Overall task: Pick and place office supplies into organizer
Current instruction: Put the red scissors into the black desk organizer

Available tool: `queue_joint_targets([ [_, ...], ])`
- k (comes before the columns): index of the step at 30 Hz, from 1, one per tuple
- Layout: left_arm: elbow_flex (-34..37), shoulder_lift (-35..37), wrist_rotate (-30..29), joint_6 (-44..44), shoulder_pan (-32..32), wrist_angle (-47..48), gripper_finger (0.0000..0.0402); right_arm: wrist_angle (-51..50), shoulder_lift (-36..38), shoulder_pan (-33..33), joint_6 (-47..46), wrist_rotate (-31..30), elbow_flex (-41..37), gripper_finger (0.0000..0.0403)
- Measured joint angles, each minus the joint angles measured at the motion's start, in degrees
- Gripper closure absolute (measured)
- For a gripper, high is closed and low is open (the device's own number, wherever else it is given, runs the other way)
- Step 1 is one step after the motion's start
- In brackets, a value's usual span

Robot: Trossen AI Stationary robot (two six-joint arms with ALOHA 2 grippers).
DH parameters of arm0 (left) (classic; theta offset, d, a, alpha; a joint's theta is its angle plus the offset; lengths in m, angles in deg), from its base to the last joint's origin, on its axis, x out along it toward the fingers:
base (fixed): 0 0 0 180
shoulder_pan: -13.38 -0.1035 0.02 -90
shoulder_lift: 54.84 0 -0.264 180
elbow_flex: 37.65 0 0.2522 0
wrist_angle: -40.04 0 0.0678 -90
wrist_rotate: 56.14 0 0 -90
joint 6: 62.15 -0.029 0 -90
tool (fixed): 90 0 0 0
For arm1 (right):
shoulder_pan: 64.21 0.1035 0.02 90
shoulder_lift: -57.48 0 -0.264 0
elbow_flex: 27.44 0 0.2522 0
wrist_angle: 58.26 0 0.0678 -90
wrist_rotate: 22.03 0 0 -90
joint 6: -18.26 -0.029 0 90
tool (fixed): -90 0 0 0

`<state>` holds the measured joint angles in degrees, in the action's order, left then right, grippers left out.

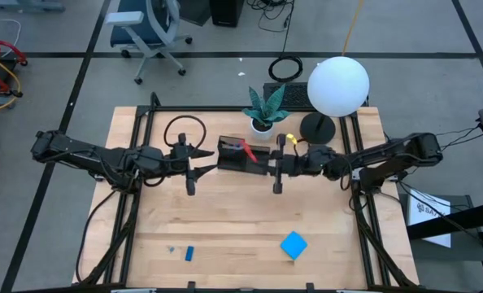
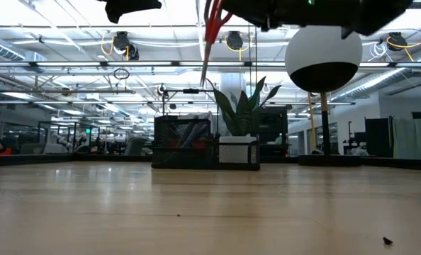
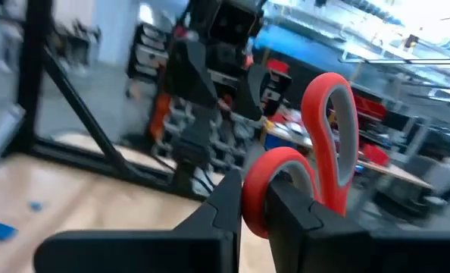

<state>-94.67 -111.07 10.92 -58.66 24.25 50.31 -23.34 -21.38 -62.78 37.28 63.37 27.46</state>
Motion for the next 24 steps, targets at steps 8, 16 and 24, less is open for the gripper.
queue_joint_targets([
  [8, 0.0, 0.0, 0.14, 0.0, -0.02, -0.63, 0.0206, 4.24, -0.07, -4.73, -4.92, 4.64, -3.29, 0.0374],
  [16, 0.0, 0.0, 0.17, -0.37, -0.04, -0.65, 0.0206, 4.23, -0.12, -7.81, -10.66, 7.06, -3.29, 0.0374],
  [24, 0.0, 0.0, 0.26, -0.67, -0.04, -0.64, 0.0206, 4.73, -1.83, -8.53, -11.95, 7.98, -3.29, 0.0374],
])
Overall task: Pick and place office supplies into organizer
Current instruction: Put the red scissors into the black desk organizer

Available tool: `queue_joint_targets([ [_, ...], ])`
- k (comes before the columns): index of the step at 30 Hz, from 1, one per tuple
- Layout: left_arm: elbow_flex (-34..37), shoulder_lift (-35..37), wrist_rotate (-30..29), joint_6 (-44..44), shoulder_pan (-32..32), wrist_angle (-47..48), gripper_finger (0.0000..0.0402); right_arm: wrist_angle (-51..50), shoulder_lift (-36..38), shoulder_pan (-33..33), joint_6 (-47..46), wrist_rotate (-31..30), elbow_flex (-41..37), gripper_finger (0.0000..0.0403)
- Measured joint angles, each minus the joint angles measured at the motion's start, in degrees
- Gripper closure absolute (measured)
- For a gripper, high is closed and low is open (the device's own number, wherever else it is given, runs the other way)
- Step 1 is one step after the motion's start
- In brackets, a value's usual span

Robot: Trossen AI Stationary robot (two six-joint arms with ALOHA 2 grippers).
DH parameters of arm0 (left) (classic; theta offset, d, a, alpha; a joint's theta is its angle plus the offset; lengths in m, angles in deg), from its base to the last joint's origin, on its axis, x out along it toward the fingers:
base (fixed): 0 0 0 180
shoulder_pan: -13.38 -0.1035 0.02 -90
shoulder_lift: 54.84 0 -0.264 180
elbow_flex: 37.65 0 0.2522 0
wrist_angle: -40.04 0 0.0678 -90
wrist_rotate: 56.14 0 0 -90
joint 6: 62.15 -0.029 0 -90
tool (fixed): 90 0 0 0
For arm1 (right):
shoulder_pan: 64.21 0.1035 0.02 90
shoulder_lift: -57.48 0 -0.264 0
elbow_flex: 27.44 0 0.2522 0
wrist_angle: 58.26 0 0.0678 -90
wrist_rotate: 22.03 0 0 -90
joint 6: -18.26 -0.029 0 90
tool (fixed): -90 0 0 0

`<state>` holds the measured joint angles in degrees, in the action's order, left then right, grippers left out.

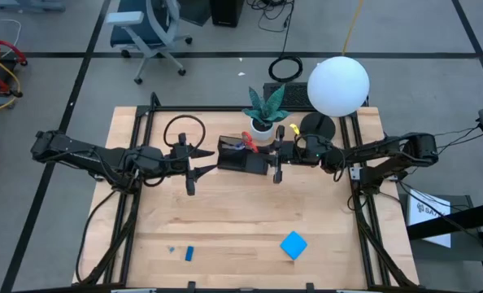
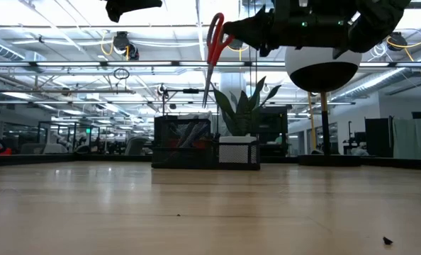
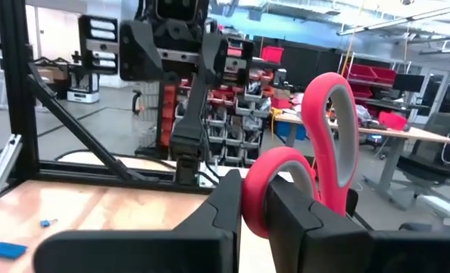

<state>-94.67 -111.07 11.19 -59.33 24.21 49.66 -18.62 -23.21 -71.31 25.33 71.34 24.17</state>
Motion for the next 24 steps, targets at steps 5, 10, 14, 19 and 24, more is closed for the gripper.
queue_joint_targets([
  [5, 0.0, 0.0, 0.06, 0.06, 0.0, 0.02, 0.0206, 1.41, -1.88, -1.31, -1.19, 0.02, 0.0, 0.0374],
  [10, 0.0, 0.0, 0.07, 0.0, 0.0, 0.04, 0.0206, 2.48, -4.04, -2.75, -3.48, 2.66, 0.0, 0.0374],
  [14, 0.0, 0.0, 0.07, -0.01, 0.0, 0.04, 0.0206, 3.49, -5.46, -3.57, -4.32, 2.75, 0.0, 0.0374],
  [19, 0.0, 0.0, 0.07, -0.1, 0.01, 0.04, 0.0206, 4.28, -7.23, -4.57, -6.31, 2.87, 0.02, 0.0374],
  [24, 0.0, 0.0, 0.07, -0.12, 0.02, 0.04, 0.0206, 5.1, -9.02, -5.06, -6.68, 2.97, 0.02, 0.0374],
])
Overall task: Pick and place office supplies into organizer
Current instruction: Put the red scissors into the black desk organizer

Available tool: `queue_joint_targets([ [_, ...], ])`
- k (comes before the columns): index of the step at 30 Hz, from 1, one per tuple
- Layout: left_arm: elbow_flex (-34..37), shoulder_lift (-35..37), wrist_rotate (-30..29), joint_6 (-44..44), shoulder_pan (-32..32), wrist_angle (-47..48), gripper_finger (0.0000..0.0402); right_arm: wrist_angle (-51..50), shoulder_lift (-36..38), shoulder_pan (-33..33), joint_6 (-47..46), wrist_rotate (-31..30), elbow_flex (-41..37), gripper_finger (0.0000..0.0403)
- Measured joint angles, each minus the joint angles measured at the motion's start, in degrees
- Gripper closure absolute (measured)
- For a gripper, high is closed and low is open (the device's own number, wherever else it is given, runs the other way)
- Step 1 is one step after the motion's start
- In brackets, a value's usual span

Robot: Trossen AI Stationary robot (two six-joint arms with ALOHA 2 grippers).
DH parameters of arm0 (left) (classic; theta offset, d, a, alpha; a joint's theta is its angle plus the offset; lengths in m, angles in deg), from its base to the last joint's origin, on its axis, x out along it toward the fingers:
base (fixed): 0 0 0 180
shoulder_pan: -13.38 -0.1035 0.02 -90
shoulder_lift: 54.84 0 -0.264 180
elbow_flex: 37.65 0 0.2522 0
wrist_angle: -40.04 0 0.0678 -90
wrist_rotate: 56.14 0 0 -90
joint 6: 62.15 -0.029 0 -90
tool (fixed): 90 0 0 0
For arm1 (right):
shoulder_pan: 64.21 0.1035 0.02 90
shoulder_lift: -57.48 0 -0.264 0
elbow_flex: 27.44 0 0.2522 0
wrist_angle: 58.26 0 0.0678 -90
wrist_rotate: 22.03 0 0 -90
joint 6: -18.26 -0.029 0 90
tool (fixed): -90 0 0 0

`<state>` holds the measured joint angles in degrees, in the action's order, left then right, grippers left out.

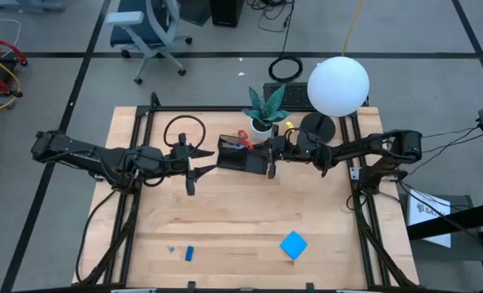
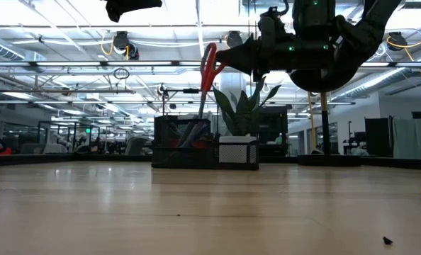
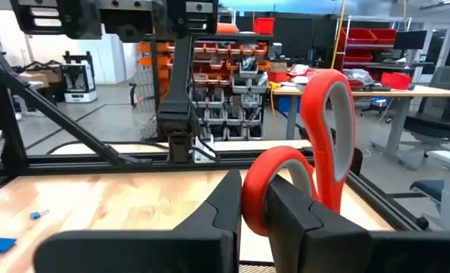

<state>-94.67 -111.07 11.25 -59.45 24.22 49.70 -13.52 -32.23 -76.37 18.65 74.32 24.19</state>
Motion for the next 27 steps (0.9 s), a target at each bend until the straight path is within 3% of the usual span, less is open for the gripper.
queue_joint_targets([
  [13, 0.0, 0.0, 0.0, 0.04, -0.02, -0.02, 0.0206, 7.83, -9.35, -2.87, -4.93, 0.11, 0.11, 0.0374],
  [16, 0.0, 0.0, 0.0, 0.12, -0.02, -0.02, 0.0206, 11.41, -11.1, -3.61, -5.85, 3.19, 0.11, 0.0374],
  [27, 0.0, 0.0, 0.0, 0.13, -0.02, 0.0, 0.0206, 7.26, -4.34, -3.52, -8.94, 6.73, -0.04, 0.0374],
])
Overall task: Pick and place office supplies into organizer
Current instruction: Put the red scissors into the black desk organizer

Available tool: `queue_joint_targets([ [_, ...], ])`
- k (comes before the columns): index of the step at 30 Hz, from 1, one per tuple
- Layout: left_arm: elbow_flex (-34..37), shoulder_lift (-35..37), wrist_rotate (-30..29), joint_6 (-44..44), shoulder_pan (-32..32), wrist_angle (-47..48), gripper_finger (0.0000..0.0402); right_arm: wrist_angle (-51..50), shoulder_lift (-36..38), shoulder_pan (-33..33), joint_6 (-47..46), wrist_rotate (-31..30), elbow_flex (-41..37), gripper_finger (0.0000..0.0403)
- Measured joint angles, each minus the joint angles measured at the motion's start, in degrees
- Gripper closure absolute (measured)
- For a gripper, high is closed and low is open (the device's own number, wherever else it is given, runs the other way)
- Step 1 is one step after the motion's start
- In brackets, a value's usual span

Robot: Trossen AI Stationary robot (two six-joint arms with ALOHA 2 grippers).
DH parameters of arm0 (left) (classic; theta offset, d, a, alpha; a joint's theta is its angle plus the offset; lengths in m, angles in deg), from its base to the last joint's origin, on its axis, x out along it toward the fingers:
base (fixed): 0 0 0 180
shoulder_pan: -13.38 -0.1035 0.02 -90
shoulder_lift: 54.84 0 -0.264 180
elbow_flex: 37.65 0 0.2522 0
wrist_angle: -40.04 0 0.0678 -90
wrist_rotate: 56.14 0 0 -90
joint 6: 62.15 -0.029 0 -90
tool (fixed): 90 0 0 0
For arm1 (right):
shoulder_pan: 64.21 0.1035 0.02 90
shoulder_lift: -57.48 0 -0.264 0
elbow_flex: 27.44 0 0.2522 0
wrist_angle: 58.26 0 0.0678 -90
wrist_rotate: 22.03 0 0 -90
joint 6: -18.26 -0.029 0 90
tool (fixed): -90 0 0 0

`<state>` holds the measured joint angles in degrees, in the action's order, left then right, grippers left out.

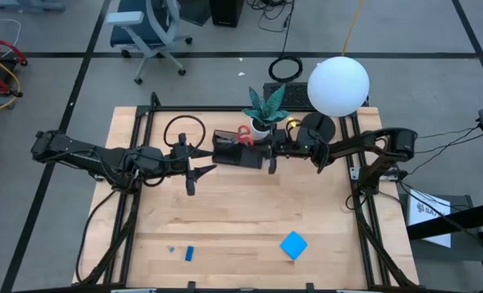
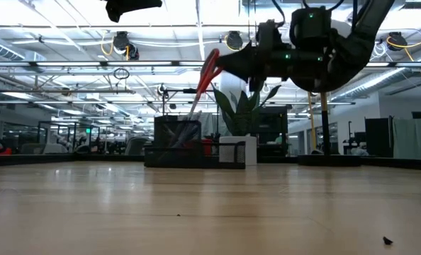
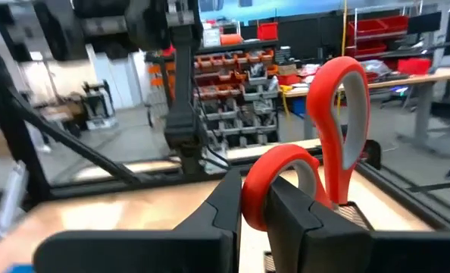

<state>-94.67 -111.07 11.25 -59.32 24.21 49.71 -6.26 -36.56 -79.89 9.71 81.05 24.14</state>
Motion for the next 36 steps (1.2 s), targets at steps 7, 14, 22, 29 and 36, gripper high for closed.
queue_joint_targets([
  [7, 0.0, 0.0, 0.0, -0.01, 0.0, 0.02, 0.0206, -7.57, 5.37, 0.44, 0.09, 0.59, 0.0, 0.0374],
  [14, 0.0, 0.0, 0.0, -0.02, 0.02, -0.04, 0.0206, -6.62, 5.54, 1.16, 6.94, 0.61, 0.02, 0.0374],
  [22, 0.0, 0.0, 0.0, -0.02, 0.0, -0.34, 0.0206, -4.0, 5.56, 0.66, 8.15, 0.5, 0.04, 0.0374],
  [29, 0.01, 0.0, 0.0, -0.04, 0.01, -0.48, 0.0206, -4.53, 4.39, 0.75, 7.66, 0.58, 1.78, 0.0374],
  [36, 0.0, 0.0, -0.02, -0.02, 0.0, -0.69, 0.0206, -5.52, -0.74, 1.99, 6.03, 3.64, 6.67, 0.0374],
])
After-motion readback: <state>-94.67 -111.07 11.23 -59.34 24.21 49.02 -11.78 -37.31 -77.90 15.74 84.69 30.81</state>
